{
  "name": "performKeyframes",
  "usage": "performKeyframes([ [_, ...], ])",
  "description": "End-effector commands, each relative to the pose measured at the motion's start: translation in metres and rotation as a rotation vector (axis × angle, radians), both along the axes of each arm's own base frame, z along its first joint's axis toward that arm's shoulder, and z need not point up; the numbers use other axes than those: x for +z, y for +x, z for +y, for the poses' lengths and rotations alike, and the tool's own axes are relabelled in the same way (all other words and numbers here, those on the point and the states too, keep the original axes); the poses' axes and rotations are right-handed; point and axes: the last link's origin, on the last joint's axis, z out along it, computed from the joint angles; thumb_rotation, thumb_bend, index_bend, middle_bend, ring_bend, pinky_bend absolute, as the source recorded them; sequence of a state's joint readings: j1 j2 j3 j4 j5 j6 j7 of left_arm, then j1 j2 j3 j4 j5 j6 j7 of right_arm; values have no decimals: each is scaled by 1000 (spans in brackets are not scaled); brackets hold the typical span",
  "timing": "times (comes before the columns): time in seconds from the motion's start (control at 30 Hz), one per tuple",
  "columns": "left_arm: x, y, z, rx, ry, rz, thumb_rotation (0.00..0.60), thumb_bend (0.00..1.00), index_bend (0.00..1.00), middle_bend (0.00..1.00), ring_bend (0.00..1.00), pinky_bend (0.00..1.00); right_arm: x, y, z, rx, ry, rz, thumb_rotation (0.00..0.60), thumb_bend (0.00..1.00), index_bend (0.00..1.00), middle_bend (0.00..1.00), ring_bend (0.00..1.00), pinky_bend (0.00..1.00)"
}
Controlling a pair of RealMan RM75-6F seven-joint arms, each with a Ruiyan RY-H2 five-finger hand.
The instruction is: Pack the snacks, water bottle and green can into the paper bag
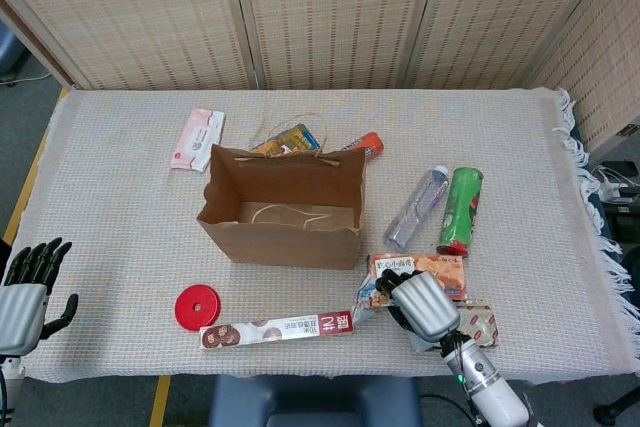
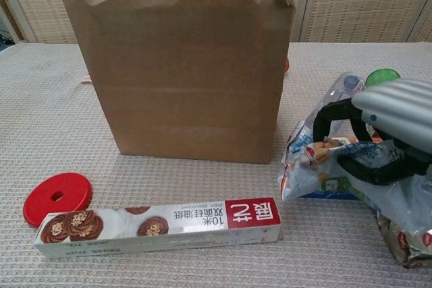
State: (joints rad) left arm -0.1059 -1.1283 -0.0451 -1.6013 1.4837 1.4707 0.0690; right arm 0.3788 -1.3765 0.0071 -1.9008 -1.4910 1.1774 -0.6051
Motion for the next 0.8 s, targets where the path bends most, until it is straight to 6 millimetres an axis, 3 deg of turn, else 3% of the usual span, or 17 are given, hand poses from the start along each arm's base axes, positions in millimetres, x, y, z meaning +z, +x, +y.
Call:
performKeyframes([
  [0.03, 0, 0, 0, 0, 0, 0, 600, 445, 10, 0, 0, 0, 23, 16, -5, 18, -42, -86, 600, 400, 689, 560, 579, 668],
  [0.27, 0, 0, 0, 1, 0, 2, 600, 444, 10, 0, 0, 0, 75, 53, -15, 77, -144, -244, 600, 400, 690, 561, 579, 668],
  [0.5, 0, 0, 0, 0, 0, 2, 600, 444, 10, 0, 0, 0, 119, 92, -47, 118, -280, -288, 600, 400, 697, 565, 579, 668],
  [0.8, 0, 0, 2, 1, -4, 0, 600, 443, 11, 0, 0, 0, 124, 145, -98, 128, -374, -248, 600, 400, 701, 567, 579, 668],
])
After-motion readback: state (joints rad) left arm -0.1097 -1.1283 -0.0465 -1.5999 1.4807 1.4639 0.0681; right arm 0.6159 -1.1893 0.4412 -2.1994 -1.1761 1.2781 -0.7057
